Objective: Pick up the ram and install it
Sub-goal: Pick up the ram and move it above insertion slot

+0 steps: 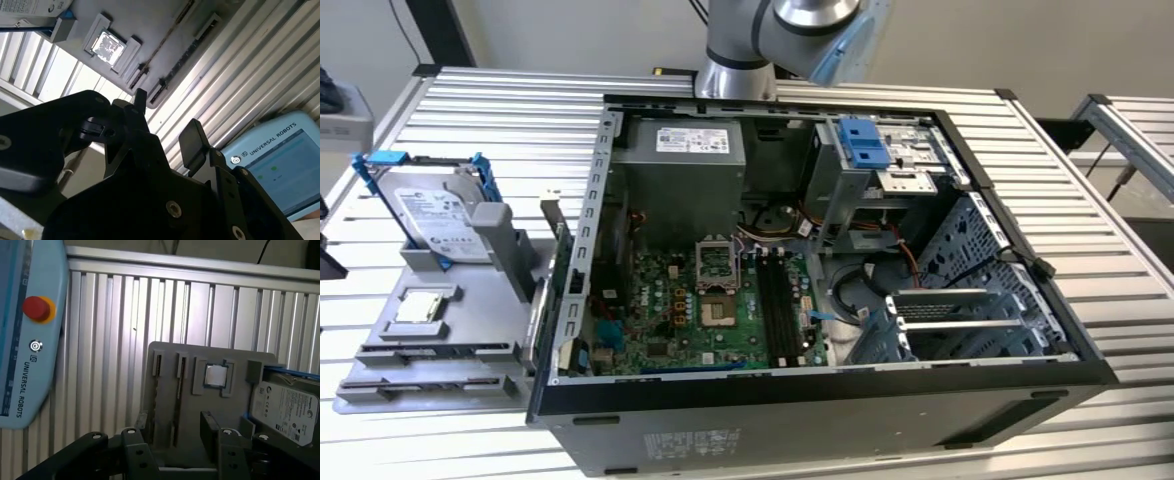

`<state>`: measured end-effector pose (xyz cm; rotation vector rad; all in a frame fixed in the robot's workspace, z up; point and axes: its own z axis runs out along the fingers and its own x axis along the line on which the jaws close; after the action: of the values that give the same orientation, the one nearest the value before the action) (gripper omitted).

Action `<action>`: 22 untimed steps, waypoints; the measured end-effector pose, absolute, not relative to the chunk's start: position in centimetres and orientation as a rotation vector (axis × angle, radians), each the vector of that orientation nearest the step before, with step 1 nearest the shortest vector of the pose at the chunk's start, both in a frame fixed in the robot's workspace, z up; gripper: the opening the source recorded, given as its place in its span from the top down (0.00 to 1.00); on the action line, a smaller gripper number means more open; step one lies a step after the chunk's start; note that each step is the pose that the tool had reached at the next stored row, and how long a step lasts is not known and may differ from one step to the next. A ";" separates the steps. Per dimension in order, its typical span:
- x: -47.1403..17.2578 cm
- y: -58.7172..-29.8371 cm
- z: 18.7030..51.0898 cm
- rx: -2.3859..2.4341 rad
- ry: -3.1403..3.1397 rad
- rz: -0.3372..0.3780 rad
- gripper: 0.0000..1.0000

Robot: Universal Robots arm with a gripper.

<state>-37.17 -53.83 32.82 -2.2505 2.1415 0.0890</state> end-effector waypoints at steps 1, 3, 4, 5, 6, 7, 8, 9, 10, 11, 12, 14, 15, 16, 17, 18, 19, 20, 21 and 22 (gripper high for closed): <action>-37.2 -53.8 32.7 -2.248 2.144 0.089 0.00; -37.1 -53.8 32.4 -2.247 2.145 0.089 0.00; -37.1 -53.8 32.3 -2.246 2.146 0.089 0.00; -37.1 -53.8 32.1 -2.245 2.147 0.089 0.00; -37.0 -53.8 32.0 -2.245 2.148 0.089 0.00; -37.0 -53.8 31.9 -2.244 2.148 0.089 0.00; -37.0 -53.8 31.8 -2.243 2.149 0.089 0.00; -36.9 -53.8 31.6 -2.242 2.150 0.089 0.00; -36.9 -53.8 31.5 -2.241 2.151 0.089 0.00; -36.9 -53.8 31.4 -2.240 2.152 0.089 0.00; -36.9 -53.8 31.3 -2.240 2.152 0.089 0.00; -36.8 -53.8 31.0 -2.238 2.154 0.089 0.00; -36.8 -53.8 30.9 -2.238 2.154 0.089 0.00; -36.8 -53.9 30.8 -2.237 2.155 0.089 0.00; -36.8 -53.9 30.7 -2.236 2.156 0.089 0.00; -36.8 -53.9 30.6 -2.236 2.156 0.089 0.00; -36.7 -53.9 30.4 -2.235 2.157 0.089 0.00; -36.7 -53.9 30.3 -2.235 2.157 0.089 0.00; -36.7 -54.0 30.2 -2.235 2.158 0.089 0.00; -36.7 -54.0 30.1 -2.234 2.158 0.089 0.00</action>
<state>-36.72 -53.96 30.09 -2.2340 2.1582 0.0885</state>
